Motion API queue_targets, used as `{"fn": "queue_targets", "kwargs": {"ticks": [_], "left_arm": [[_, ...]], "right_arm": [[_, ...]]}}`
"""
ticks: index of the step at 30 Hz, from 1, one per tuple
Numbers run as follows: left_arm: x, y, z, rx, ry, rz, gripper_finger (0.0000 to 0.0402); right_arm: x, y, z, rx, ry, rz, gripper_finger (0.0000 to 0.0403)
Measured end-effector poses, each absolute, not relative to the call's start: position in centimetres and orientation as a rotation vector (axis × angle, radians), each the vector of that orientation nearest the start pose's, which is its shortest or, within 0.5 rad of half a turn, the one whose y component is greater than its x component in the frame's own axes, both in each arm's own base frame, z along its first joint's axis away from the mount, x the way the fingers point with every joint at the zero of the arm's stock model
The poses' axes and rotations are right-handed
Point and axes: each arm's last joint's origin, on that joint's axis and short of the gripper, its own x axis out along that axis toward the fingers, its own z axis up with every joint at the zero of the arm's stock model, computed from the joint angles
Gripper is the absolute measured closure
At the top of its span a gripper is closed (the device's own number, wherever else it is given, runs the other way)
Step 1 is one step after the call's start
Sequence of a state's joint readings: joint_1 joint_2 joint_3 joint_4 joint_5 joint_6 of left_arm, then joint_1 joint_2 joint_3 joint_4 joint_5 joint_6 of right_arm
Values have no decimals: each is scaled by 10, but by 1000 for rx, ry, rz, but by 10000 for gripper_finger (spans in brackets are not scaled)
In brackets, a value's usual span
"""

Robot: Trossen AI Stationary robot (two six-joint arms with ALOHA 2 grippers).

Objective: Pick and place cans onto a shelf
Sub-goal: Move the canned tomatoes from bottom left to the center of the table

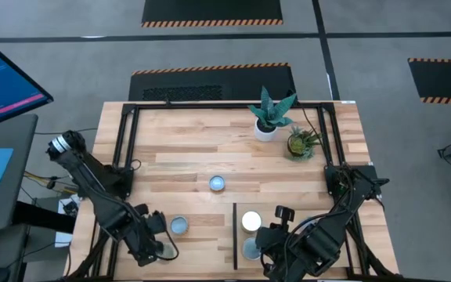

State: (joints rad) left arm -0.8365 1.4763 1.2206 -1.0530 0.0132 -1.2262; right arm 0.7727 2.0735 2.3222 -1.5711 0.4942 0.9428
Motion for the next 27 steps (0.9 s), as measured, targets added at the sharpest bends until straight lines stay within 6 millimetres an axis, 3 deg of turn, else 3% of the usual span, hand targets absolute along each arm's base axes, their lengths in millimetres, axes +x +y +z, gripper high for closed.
{"fn": "queue_targets", "kwargs": {"ticks": [5,12,27], "left_arm": [[187,-186,298,-431,1420,122,401],[211,-153,329,-344,1336,127,401],[264,-55,335,-215,1179,197,401]], "right_arm": [[291,265,363,66,1031,-265,301],[283,273,363,94,1026,-263,301],[260,295,363,268,998,-314,301]]}}
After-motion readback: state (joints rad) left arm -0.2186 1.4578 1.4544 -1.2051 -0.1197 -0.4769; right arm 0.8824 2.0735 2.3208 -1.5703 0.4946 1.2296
